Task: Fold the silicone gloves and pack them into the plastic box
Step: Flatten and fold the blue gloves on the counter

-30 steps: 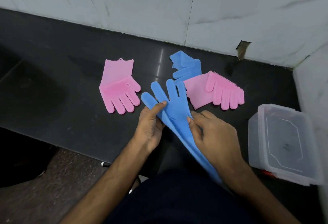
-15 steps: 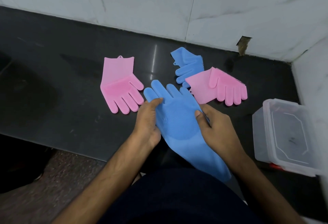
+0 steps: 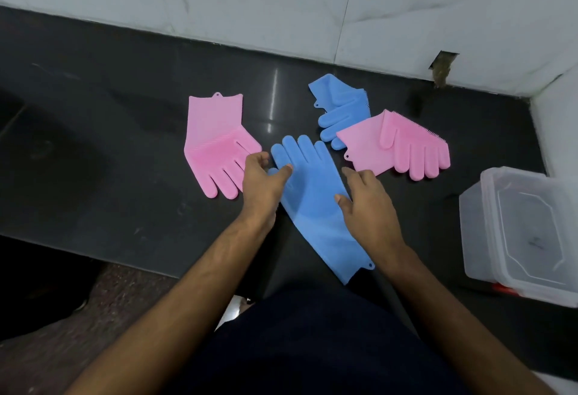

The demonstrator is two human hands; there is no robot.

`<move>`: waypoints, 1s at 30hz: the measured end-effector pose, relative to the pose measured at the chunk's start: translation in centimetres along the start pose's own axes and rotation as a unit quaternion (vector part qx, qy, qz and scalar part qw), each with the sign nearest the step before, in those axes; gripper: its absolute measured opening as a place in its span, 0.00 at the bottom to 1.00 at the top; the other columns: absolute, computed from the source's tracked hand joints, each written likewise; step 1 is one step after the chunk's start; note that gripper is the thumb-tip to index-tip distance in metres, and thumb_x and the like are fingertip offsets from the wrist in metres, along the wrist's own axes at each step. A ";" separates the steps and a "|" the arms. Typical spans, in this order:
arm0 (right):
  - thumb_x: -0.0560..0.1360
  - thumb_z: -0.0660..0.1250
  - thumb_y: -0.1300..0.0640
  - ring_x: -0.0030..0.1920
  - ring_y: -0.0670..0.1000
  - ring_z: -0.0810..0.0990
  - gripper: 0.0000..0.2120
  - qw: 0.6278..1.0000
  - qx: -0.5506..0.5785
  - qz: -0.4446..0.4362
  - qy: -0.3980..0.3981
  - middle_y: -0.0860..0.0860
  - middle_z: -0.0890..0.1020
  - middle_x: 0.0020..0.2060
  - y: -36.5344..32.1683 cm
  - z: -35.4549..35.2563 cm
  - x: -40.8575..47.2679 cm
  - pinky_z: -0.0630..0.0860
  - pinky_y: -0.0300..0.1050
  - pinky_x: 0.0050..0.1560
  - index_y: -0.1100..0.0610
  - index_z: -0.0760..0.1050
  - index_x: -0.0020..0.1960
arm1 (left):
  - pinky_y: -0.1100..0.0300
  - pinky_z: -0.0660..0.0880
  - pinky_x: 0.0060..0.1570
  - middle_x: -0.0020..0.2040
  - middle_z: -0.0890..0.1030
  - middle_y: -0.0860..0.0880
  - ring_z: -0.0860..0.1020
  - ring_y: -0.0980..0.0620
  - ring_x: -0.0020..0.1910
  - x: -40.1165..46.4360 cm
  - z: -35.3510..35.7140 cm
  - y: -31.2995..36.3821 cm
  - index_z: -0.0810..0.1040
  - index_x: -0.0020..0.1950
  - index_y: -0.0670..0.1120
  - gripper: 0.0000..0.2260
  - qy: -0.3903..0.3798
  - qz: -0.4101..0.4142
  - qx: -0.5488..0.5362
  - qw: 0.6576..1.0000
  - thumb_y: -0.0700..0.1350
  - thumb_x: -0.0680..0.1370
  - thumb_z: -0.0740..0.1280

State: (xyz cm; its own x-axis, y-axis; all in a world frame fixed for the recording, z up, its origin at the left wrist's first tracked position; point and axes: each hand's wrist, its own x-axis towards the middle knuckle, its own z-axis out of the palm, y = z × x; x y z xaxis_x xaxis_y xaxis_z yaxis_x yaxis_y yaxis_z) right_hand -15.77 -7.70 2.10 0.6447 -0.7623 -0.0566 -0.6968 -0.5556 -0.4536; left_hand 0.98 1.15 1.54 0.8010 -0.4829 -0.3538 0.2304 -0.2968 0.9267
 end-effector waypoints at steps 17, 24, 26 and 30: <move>0.81 0.67 0.56 0.47 0.57 0.77 0.28 0.988 -0.029 0.057 -0.141 0.56 0.69 0.63 2.2 1.7 -2.0 0.76 0.53 0.45 0.51 0.59 0.76 | 0.50 0.65 0.77 0.81 0.63 0.45 0.60 0.47 0.81 -1.7 1.0 -3.7 0.76 0.71 0.44 0.19 -0.105 0.173 0.352 0.914 0.40 0.80 0.70; 0.80 0.68 0.52 0.58 0.55 0.76 0.24 0.997 -0.054 -0.016 -0.051 0.55 0.71 0.63 0.6 0.1 2.3 0.80 0.53 0.49 0.55 0.67 0.73 | 0.44 0.72 0.69 0.77 0.71 0.46 0.70 0.44 0.74 -0.7 1.6 -1.7 0.78 0.69 0.43 0.16 -0.112 0.229 0.372 0.893 0.42 0.82 0.68; 0.81 0.67 0.51 0.57 0.56 0.77 0.22 0.996 -0.054 -0.009 -0.072 0.55 0.72 0.62 0.4 0.1 3.6 0.80 0.54 0.50 0.55 0.68 0.72 | 0.44 0.71 0.70 0.76 0.72 0.46 0.70 0.45 0.74 -0.3 2.3 -1.3 0.78 0.69 0.43 0.15 -0.113 0.234 0.361 0.896 0.42 0.82 0.69; 0.82 0.65 0.50 0.51 0.55 0.81 0.15 0.995 -0.038 0.014 -0.089 0.52 0.76 0.59 0.7 -0.1 5.3 0.77 0.50 0.47 0.53 0.74 0.66 | 0.52 0.72 0.68 0.74 0.74 0.48 0.73 0.49 0.71 0.6 3.8 -0.7 0.73 0.73 0.44 0.19 -0.123 0.233 0.321 0.910 0.43 0.82 0.69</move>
State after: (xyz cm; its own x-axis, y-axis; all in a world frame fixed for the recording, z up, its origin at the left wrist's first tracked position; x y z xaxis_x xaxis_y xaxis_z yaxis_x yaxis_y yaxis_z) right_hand -12.86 -12.15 1.54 0.6661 -0.7102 -0.2279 -0.7320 -0.5640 -0.3822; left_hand -0.74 -2.05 0.16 0.5632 -0.8257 -0.0317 -0.5367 -0.3947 0.7458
